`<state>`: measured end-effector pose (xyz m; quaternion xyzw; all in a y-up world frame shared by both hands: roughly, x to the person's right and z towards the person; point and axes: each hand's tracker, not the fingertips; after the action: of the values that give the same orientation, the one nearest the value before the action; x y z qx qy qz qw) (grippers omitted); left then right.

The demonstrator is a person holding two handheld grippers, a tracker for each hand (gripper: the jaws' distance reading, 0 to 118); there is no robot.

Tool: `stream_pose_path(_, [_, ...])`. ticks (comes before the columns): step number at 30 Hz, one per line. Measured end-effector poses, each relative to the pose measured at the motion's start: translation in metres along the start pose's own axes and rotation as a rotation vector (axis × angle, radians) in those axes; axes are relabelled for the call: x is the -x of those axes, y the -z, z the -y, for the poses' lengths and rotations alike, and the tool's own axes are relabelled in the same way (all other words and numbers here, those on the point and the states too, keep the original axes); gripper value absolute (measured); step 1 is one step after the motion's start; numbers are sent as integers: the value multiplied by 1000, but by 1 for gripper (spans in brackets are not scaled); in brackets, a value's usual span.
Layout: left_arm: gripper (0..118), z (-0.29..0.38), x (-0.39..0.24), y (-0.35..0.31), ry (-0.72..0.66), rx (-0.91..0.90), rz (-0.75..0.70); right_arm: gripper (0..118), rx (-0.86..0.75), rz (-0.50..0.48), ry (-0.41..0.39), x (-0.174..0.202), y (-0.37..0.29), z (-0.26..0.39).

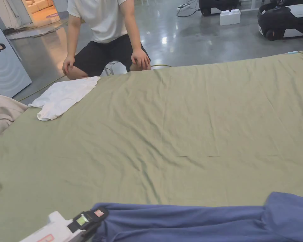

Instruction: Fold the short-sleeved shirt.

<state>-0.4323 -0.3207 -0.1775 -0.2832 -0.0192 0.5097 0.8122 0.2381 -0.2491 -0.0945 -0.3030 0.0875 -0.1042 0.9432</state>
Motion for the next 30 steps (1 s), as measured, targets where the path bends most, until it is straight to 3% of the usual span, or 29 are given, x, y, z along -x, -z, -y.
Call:
stream_pose_path(5, [0, -49, -30, -47, 253, -96, -167, 1, -4, -6, 11, 0, 2, 2])
stream_pose_path(8, [0, -24, -77, -44, 335, -62, -115, 1, -9, -11, 12, 2, 4, 1])
stream_pose_path(14, [0, 70, -118, 50, 374, 197, 44, 1, -28, -23, 22, 11, -2, -1])
stream_pose_path(20, [1, 165, -143, 148, 457, 366, -11, 1, -34, -7, 56, 4, -20, 13])
stream_pose_path(22, [17, 169, -145, 163, 425, 421, -4, 1, -21, 7, 71, -1, -24, 20])
stream_pose_path(24, [69, 169, -149, 162, 408, 447, 57, 1, -9, 17, 94, -8, -25, 28])
stream_pose_path(25, [88, 165, -149, 158, 407, 433, 74, 1, -3, 19, 113, -12, -25, 32])
stream_pose_path(26, [95, 161, -147, 151, 406, 413, 93, 1, 2, 19, 126, -15, -25, 34])
stream_pose_path(28, [80, 151, -140, 134, 417, 329, 80, 1, -1, 28, 146, -18, -26, 39])
stream_pose_path(30, [37, 148, -124, 131, 403, 284, 5, 1, 4, 23, 167, -21, -25, 42])
